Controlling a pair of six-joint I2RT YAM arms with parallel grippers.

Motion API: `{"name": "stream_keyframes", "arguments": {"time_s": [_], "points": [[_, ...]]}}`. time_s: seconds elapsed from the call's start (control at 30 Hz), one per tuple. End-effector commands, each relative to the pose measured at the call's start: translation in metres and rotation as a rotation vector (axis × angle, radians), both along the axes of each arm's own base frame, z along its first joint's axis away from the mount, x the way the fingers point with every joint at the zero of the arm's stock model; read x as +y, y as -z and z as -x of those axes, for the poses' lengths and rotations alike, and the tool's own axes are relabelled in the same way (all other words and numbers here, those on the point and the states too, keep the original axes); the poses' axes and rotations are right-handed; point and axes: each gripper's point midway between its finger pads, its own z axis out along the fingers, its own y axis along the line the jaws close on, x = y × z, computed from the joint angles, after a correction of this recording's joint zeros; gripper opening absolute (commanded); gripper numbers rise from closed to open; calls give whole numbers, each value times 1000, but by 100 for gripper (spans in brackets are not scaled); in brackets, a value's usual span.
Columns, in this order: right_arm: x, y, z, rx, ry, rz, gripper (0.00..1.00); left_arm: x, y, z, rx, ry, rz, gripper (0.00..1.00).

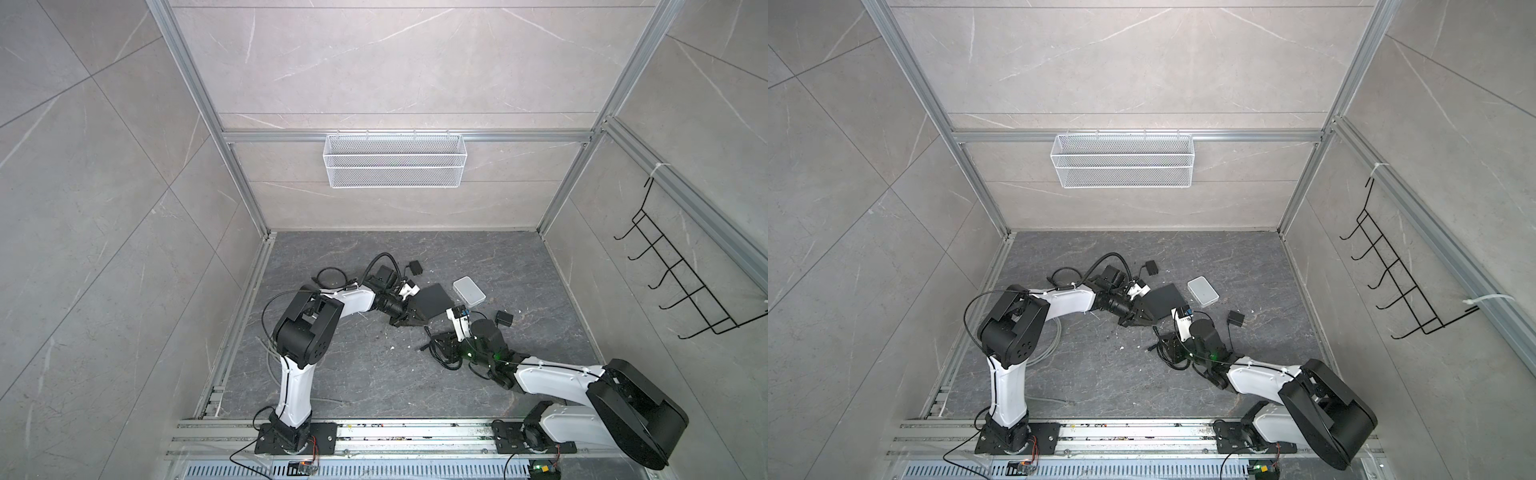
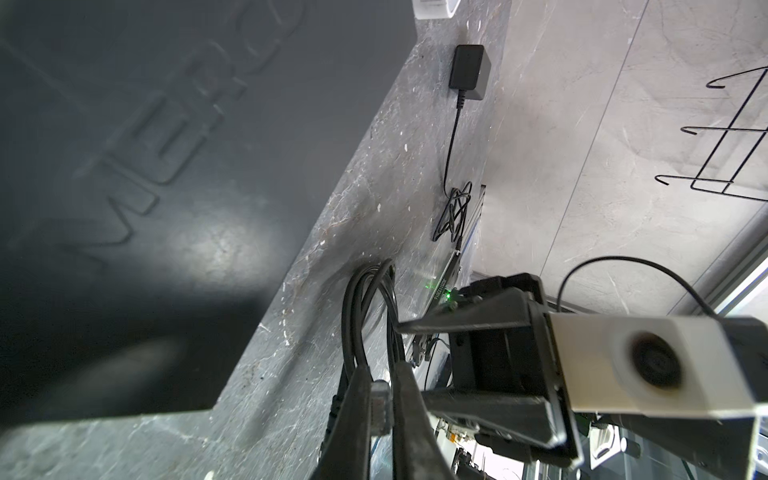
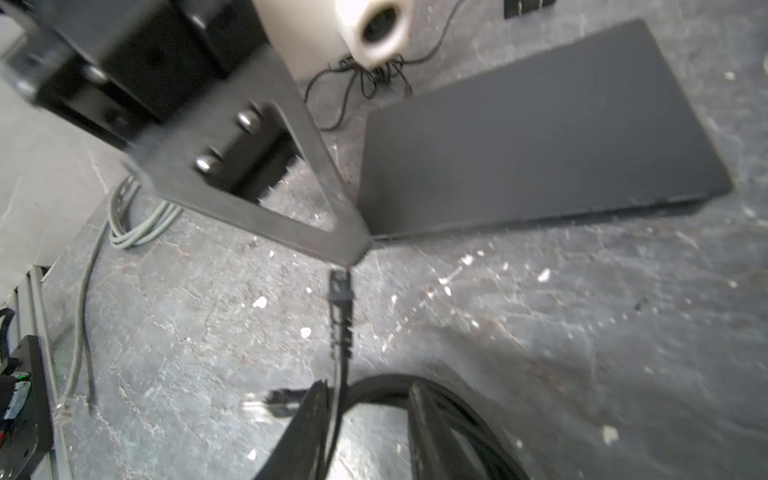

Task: Insert the plug into the switch port

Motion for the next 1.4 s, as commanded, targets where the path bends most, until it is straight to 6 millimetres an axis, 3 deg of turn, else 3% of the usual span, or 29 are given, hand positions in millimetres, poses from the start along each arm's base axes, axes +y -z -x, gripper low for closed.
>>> {"name": "stream_keyframes", "arguments": {"time_s": [0.0, 0.2, 0.4, 0.77, 1.2, 1.37], "points": [[7, -10, -5, -48, 1, -22, 34, -1, 1, 0, 22, -7, -3, 0], [9, 6, -9, -39, 10, 26, 29, -1, 2, -1, 26, -18, -3, 0], [13, 5, -13, -55, 1, 44, 24, 0, 3, 0, 31, -22, -6, 0], [22, 8, -16, -57, -6, 63, 25, -2, 3, -1, 40, -21, -3, 0], [23, 8, -17, -67, 15, 79, 6, 0, 5, 1, 53, -20, -4, 0], [15, 19, -12, -13, 35, 126, 4, 10, 4, -15, 17, -73, -54, 21]]}}
